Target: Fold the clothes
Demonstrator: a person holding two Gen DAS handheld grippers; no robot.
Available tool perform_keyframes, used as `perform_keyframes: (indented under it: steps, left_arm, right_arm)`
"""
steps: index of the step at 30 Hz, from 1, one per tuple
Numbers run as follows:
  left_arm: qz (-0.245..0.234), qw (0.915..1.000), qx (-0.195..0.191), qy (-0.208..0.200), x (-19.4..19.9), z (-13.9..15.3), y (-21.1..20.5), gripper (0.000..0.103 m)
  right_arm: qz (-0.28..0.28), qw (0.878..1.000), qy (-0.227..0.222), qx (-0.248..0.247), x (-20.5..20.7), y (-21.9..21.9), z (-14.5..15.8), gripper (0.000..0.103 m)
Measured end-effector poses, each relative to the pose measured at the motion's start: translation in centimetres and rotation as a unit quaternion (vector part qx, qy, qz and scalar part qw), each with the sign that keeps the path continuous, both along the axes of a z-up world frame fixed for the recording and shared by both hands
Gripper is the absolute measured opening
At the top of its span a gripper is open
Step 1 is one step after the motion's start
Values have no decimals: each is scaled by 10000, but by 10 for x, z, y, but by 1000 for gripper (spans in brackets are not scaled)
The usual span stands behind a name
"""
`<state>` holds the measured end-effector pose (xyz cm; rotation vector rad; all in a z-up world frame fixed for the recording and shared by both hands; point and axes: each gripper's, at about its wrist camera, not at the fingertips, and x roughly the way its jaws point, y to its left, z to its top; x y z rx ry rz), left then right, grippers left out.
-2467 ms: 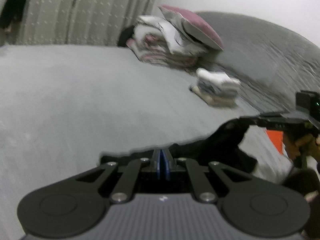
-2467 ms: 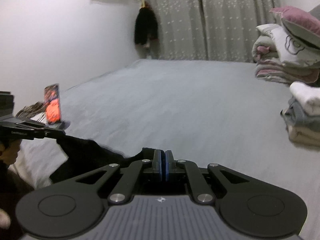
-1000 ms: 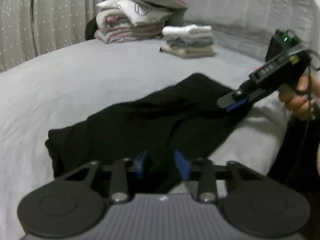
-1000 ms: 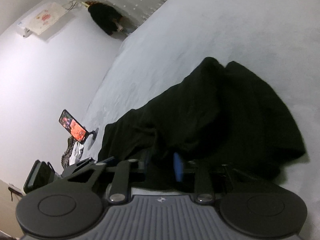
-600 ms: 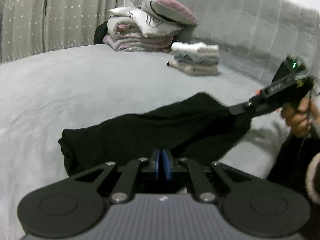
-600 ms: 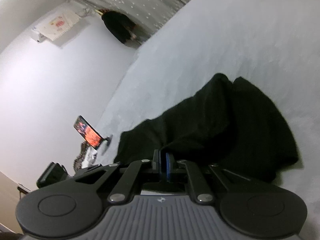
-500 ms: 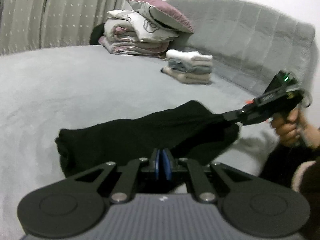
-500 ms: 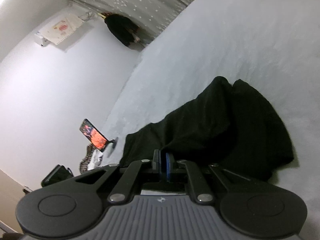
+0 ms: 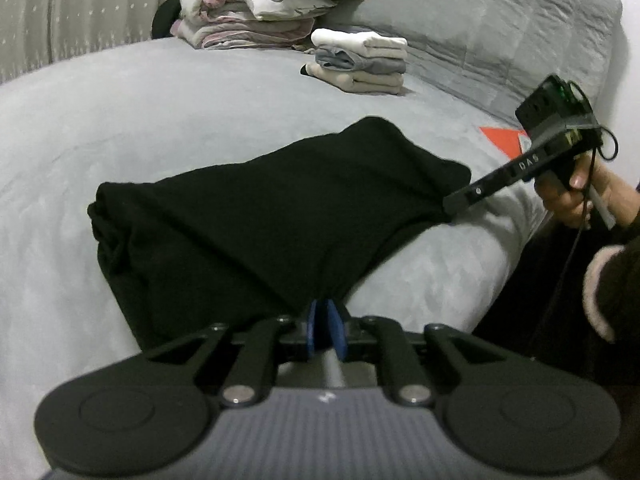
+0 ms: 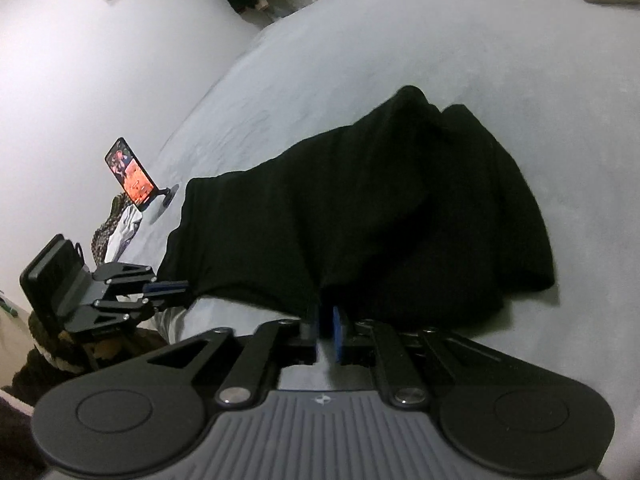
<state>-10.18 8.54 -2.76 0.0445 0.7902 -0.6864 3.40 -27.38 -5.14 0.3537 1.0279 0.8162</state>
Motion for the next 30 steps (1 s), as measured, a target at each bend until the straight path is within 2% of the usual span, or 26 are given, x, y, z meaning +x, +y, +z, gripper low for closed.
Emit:
perform_keyframes:
  steps: [3, 4, 6, 8, 13, 16, 20, 23, 25, 27, 30]
  left_arm:
    - [-155, 9989, -448, 34, -2, 12, 6, 39]
    - [-179, 9980, -602, 17, -3, 16, 10, 47]
    - [-54, 9968, -793, -58, 0, 27, 18, 51]
    - [262, 9958, -858, -183, 6, 37, 26, 55]
    - [1082, 9904, -779, -357, 34, 50, 30, 54]
    - [1347, 9875, -677, -469, 51, 42, 25, 54]
    - [1806, 9805, -635, -438, 66, 11, 24, 54]
    - [2030, 9771, -374, -517, 72, -2, 21, 54]
    - [2054, 9761, -207, -674, 71, -6, 17, 54]
    - [2024, 9768, 33, -697, 68, -12, 14, 54]
    - [1871, 9779, 400, -842, 65, -17, 6, 54]
  right_arm:
    - [60, 9998, -144, -87, -3, -1, 9, 49]
    - [13, 9997, -224, -74, -4, -4, 14, 54]
    - [-142, 9993, -330, -35, -2, -10, 24, 54]
    - [-409, 9986, -346, -8, 5, -15, 33, 54]
    - [-1235, 9915, -411, -81, 34, -9, 45, 53]
    - [-1660, 9836, -685, -189, 49, -5, 44, 53]
    - [-1845, 9755, -1132, -384, 56, 1, 33, 53]
    - [-1874, 9693, -1435, -689, 61, 14, 21, 46]
    - [-1794, 9629, -1718, -1059, 59, 27, 15, 11]
    - [-1759, 9517, -2069, -1436, 55, 39, 12, 9]
    - [-1909, 9225, -2779, -1878, 41, 49, 14, 8]
